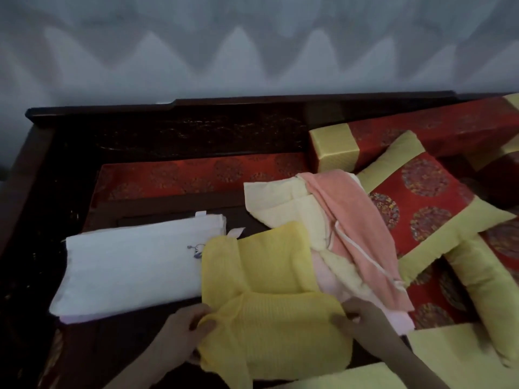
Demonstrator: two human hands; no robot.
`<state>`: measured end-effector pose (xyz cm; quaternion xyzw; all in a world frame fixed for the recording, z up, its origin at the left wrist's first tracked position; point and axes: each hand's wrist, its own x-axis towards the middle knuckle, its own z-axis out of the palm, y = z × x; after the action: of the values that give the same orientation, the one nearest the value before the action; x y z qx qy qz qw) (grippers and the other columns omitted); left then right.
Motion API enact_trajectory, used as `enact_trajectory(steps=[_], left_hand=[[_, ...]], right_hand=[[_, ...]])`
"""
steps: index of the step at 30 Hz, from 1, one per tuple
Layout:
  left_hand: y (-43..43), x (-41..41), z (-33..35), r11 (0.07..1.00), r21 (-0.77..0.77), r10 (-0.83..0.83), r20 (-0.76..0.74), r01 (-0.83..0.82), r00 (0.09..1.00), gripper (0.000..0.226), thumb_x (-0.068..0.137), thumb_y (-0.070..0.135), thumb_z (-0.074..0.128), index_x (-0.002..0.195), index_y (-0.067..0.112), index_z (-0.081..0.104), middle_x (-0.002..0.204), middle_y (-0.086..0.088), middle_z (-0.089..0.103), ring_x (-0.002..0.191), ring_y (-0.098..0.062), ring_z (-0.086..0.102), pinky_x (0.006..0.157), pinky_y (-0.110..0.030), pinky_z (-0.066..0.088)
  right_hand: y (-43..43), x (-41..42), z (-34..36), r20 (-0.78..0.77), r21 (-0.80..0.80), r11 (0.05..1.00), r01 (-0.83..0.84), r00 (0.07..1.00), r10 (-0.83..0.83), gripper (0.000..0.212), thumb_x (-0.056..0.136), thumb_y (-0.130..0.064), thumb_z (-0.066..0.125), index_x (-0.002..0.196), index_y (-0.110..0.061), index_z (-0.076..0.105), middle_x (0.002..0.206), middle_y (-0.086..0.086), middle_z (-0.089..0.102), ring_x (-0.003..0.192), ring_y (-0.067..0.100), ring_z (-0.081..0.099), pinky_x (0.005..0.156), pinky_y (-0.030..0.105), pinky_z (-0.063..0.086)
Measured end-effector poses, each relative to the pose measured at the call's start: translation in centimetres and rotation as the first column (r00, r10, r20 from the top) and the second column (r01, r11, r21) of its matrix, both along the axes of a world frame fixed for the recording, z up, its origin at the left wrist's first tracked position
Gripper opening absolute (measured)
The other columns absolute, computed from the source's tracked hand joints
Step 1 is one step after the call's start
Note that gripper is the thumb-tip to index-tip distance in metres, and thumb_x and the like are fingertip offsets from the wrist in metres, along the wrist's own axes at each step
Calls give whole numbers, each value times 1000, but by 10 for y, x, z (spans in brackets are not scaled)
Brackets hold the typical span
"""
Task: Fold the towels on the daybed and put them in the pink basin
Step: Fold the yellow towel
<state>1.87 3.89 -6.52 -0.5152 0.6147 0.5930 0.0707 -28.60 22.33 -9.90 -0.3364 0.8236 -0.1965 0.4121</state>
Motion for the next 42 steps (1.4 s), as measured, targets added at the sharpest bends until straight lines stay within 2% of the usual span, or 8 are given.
enact_trajectory(steps=[5, 9, 13, 18, 24, 30, 37, 42], left_hand=[[-8, 9, -7, 874, -321, -347, 110, 364, 931, 19, 84, 40, 56, 68, 50, 57, 69, 17, 59, 73, 2, 55, 66, -16, 39], [-46, -1, 48, 940, 80, -309, -207, 331, 928, 12, 88, 19, 63, 79, 26, 67, 77, 8, 67, 73, -3, 61, 69, -19, 47], [-89, -19, 58, 968, 101, -199, -245, 229, 949, 4, 86, 7, 65, 86, 10, 68, 79, 1, 71, 75, -8, 65, 69, -20, 50], [-117, -42, -14, 993, -90, 72, 19, -70, 997, 6, 80, 10, 72, 80, 5, 67, 82, -8, 67, 82, -21, 61, 79, -38, 52], [-105, -58, -38, 909, -408, 141, 109, -85, 984, 11, 77, 17, 74, 80, 6, 70, 84, -5, 67, 77, -14, 58, 63, -17, 42], [-107, -57, -39, 975, -219, 55, 40, -45, 998, 10, 72, 16, 76, 70, 12, 67, 75, -2, 64, 73, -14, 57, 66, -24, 44], [-116, -61, -35, 888, -250, -329, 243, 387, 912, 12, 71, 25, 78, 70, 26, 66, 89, 0, 67, 84, -14, 60, 75, -25, 48], [-115, -46, 12, 950, -311, -59, -70, 34, 996, 16, 78, 8, 73, 63, 8, 67, 67, -2, 62, 64, -12, 56, 62, -19, 45]], right_hand=[[2, 3, 12, 164, -34, 994, -104, 980, 108, 3, 67, -15, 67, 69, -15, 69, 59, -10, 58, 56, 1, 50, 59, 28, 39], [-18, -7, 59, 450, -223, 975, -11, 886, 113, 33, 65, -6, 59, 96, -10, 70, 74, -4, 60, 71, 7, 57, 64, 21, 44], [-64, -17, 67, 465, -305, 936, 177, 885, -16, 29, 73, -3, 59, 96, -18, 70, 65, -9, 65, 63, 2, 60, 57, 14, 47], [-125, -26, 4, 72, -255, 955, 151, 988, -137, 21, 84, -24, 65, 72, -8, 62, 63, -1, 58, 61, 13, 54, 59, 31, 42], [-154, -32, -37, -327, -289, 953, -93, 945, -7, 3, 80, -14, 66, 80, -12, 68, 94, 1, 58, 87, 16, 56, 78, 30, 46], [-172, -36, -45, -332, -272, 917, -291, 923, 194, 12, 80, -16, 56, 81, -6, 63, 88, 0, 53, 83, 16, 50, 73, 26, 36], [-175, -45, -43, -408, -178, 913, -366, 872, 270, 9, 82, -6, 54, 77, -4, 61, 79, 14, 66, 76, 28, 58, 68, 35, 43], [-156, -61, -4, -298, -413, 909, -46, 950, -87, 13, 90, -1, 51, 79, -8, 49, 72, 4, 50, 62, 8, 42, 60, 30, 29]])
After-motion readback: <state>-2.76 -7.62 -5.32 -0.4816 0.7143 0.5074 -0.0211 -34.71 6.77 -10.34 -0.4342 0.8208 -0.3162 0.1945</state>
